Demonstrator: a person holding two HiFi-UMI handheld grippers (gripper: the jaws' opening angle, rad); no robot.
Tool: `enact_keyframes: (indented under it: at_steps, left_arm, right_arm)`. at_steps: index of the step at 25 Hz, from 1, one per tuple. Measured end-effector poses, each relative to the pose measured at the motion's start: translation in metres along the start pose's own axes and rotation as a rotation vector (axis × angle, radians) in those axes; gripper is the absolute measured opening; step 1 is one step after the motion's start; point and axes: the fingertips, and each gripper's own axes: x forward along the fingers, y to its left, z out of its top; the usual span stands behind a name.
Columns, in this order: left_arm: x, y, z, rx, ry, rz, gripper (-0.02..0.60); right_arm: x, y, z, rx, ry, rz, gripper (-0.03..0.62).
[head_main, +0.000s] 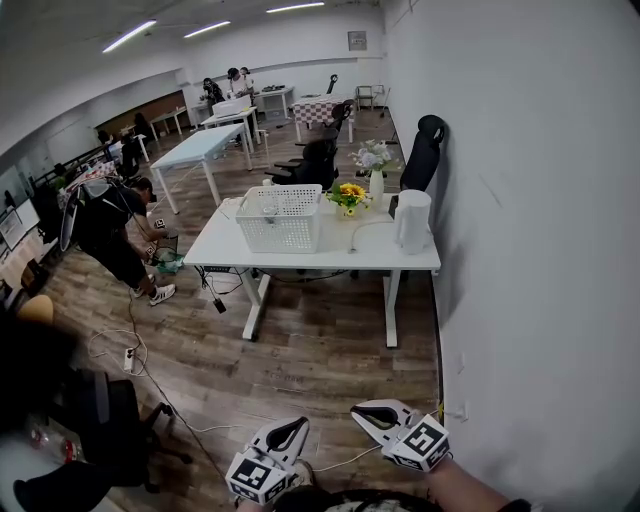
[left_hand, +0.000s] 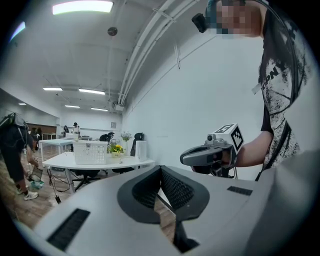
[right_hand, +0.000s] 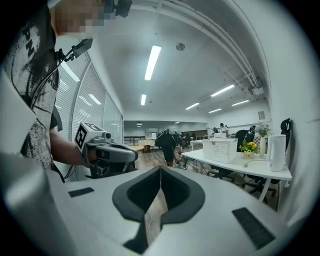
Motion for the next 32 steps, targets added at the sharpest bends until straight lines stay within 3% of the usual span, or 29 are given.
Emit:
enact_keyframes:
  at_steps: [12,32]
  left_arm:
    - [0.025,0.055,0.005,0.021,-0.001,-0.044,0.011]
    - [0.066,0.226,0.013,0.077,0.022,-0.162,0.011]
  right_arm:
    - [0.045,-0.029,0.009,-0.005,-0.01,-0.047,0.023]
    - [0.193,-0.105,0.036,0.001,-0.014,-0.171,0.023]
